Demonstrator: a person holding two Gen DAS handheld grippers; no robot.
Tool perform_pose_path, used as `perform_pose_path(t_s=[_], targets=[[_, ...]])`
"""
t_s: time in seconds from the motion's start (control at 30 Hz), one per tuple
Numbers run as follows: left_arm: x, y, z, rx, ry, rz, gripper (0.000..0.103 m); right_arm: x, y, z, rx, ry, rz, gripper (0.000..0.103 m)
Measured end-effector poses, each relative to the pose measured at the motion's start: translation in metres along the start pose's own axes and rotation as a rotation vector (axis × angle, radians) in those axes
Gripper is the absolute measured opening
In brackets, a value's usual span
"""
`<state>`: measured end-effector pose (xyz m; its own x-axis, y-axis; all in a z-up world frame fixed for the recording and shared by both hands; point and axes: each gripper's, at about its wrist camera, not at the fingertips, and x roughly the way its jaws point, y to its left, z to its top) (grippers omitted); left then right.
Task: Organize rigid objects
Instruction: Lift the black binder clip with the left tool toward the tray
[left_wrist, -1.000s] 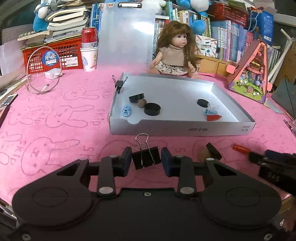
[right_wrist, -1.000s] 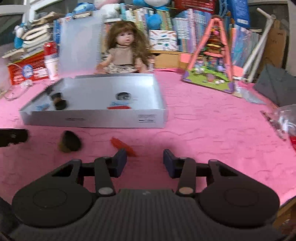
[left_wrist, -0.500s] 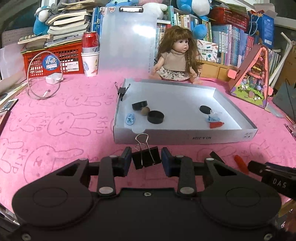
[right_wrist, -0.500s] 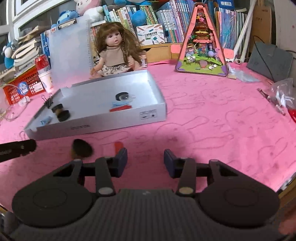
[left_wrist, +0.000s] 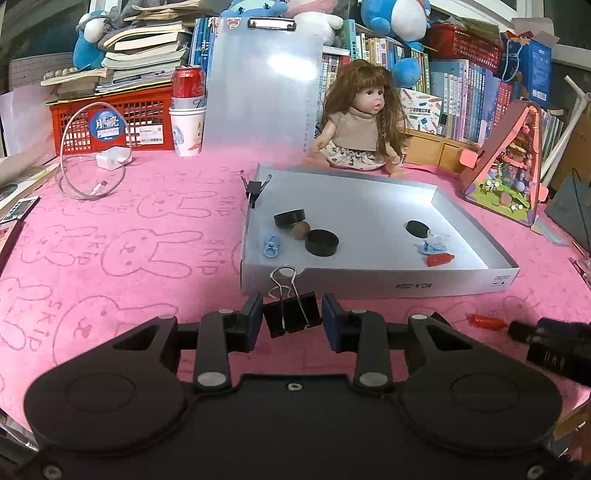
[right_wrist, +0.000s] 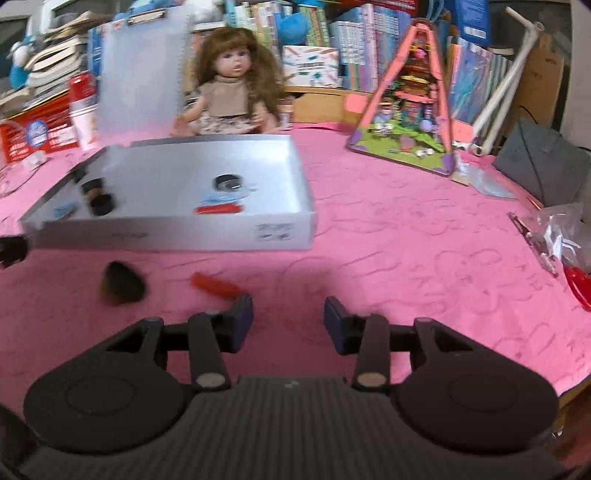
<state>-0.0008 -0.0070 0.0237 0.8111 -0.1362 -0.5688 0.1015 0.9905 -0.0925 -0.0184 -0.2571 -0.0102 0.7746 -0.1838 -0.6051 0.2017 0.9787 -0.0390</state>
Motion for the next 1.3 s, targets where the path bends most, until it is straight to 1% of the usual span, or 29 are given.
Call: perform_pose_path(t_s=[0.07,0.13,0.2,0.3,0.37,0.4,0.5,0.6,0.67,0.73,0.83,0.93,1.07,1.1,1.2,1.3], targets=[[0.001,0.0,0.0,0.001,0.001,0.003,0.033,0.0,-0.005,0.003,0.012,-0.01,-0.03,0.058],[0.001,0.0,0.0,0.002,0.001,0.002,0.033,-0.004,-0.009,0.003,0.041,-0.017,-0.032,0.058],[0.001,-0.001,0.0,0.003,0.0,0.0,0.033,-0.011,-0.009,0.002,0.078,-0.009,0.001,0.058],[0.002,-0.003,0.001,0.008,-0.002,-0.002,0.033,-0.023,-0.001,-0.003,0.118,-0.004,0.088,0.058],[0.003,-0.003,0.002,0.008,-0.002,-0.005,0.033,-0.024,0.008,-0.006,0.098,0.008,0.138,0.058],[0.003,-0.003,0.002,0.009,-0.002,-0.005,0.033,-0.023,0.012,-0.007,0.075,0.012,0.147,0.058],[0.001,-0.002,0.002,0.008,-0.006,-0.003,0.033,-0.013,0.019,-0.006,0.015,0.018,0.107,0.058],[0.001,-0.001,0.002,0.005,-0.007,0.003,0.033,-0.006,0.018,-0.003,-0.011,-0.005,0.061,0.058],[0.001,0.0,0.002,0.003,-0.004,0.005,0.033,0.0,0.014,-0.001,-0.014,-0.008,0.03,0.058],[0.002,0.0,0.003,0.005,-0.004,0.008,0.033,0.002,0.009,0.0,0.01,-0.008,0.022,0.058],[0.002,0.0,0.003,0.004,-0.004,0.011,0.033,-0.005,0.004,0.0,0.079,-0.012,0.039,0.058],[0.003,0.0,0.004,0.004,-0.006,0.01,0.033,-0.011,0.006,-0.005,0.149,-0.029,0.101,0.058],[0.004,-0.001,0.006,0.005,-0.008,0.007,0.033,-0.011,0.022,-0.011,0.166,-0.06,0.13,0.059],[0.003,-0.002,0.007,0.006,-0.011,0.008,0.033,-0.011,0.026,-0.012,0.16,-0.07,0.13,0.059],[0.003,-0.002,0.007,0.008,-0.014,0.01,0.033,-0.009,0.035,-0.016,0.159,-0.101,0.105,0.066],[0.002,-0.002,0.007,0.006,-0.014,0.013,0.033,-0.008,0.041,-0.017,0.173,-0.145,0.077,0.067]])
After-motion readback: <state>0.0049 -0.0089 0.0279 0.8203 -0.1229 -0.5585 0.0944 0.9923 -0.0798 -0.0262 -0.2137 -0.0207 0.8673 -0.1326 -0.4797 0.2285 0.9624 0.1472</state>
